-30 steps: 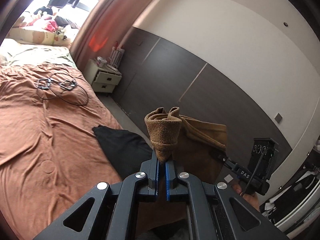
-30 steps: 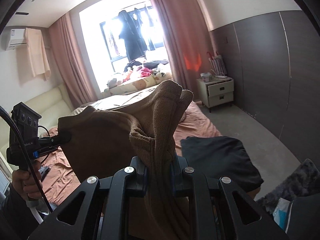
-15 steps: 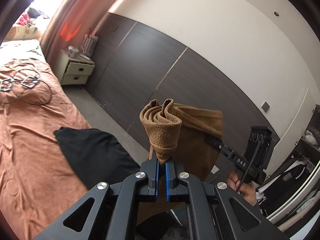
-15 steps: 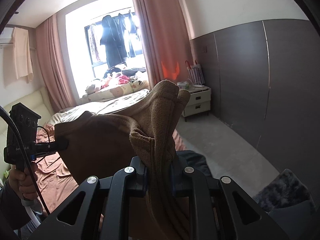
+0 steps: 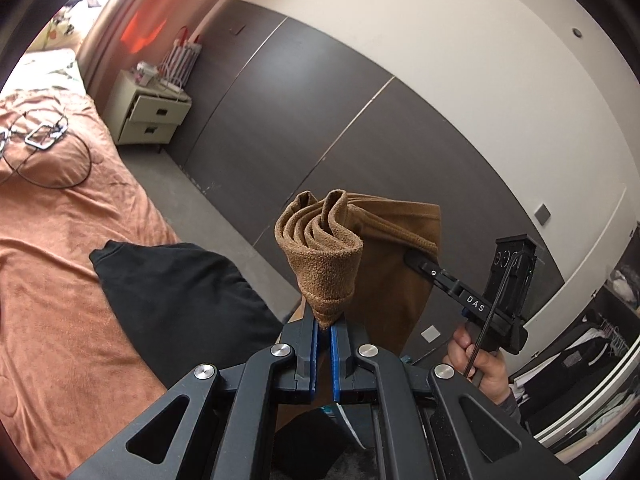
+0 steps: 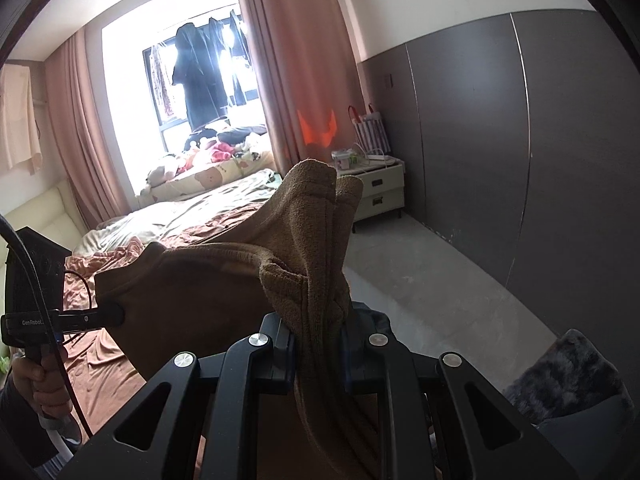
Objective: Fold small clothes
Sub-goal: 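Lift the folded shirt with both grippers and carry it off the bed, then lower the shirt onto the black garment and open both grippers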
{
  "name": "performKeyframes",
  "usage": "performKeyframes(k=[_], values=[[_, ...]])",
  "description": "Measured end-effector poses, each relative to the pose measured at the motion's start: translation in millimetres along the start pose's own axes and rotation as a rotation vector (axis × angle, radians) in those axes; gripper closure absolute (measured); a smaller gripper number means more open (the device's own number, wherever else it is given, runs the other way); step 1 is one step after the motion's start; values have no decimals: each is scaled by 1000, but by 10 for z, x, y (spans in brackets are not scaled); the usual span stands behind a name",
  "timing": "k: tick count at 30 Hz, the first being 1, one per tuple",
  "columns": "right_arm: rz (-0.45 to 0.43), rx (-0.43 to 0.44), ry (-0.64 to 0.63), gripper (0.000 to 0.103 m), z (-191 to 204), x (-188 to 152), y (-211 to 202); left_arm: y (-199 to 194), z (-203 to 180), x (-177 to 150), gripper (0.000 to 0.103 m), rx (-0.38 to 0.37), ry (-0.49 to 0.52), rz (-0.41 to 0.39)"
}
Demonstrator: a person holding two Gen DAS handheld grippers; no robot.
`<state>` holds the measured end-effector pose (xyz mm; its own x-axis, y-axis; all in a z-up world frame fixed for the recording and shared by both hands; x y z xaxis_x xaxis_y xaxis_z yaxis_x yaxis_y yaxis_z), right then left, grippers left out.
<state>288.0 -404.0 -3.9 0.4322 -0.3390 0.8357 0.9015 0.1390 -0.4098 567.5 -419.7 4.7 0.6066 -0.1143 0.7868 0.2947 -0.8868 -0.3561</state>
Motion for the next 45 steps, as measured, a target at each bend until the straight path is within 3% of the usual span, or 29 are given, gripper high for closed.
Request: performKeyframes(k=[15,26,40,42,45], values=[[104,-30,44,90,532,-121,857,452,1158,91,99,54,-131,29],[188,-91,46,90,313,-47,1059,823,1982,-52,99,71,-224,66],[248,-127,91,90,174,82,1590,1091,2564,-144,99,115,-287,98],[270,-157,94,87,157,60,1712,1110,2647,-177,99,118,-302,98],[327,-214,72,77,133,48,1890,1223,2749,-278,98,178,-307,168]])
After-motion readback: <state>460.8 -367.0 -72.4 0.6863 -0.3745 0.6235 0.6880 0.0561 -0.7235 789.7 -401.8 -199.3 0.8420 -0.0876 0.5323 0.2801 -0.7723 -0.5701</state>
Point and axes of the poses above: each gripper's, at about its wrist camera, not at the fingertips, and y roughly the way its jaws point, z to its left, x to its top, the point moved 4 cm from there along y, roughly the way its jaws point, and after that the axes turned 11 degrees about y, right-handed, at the moved point
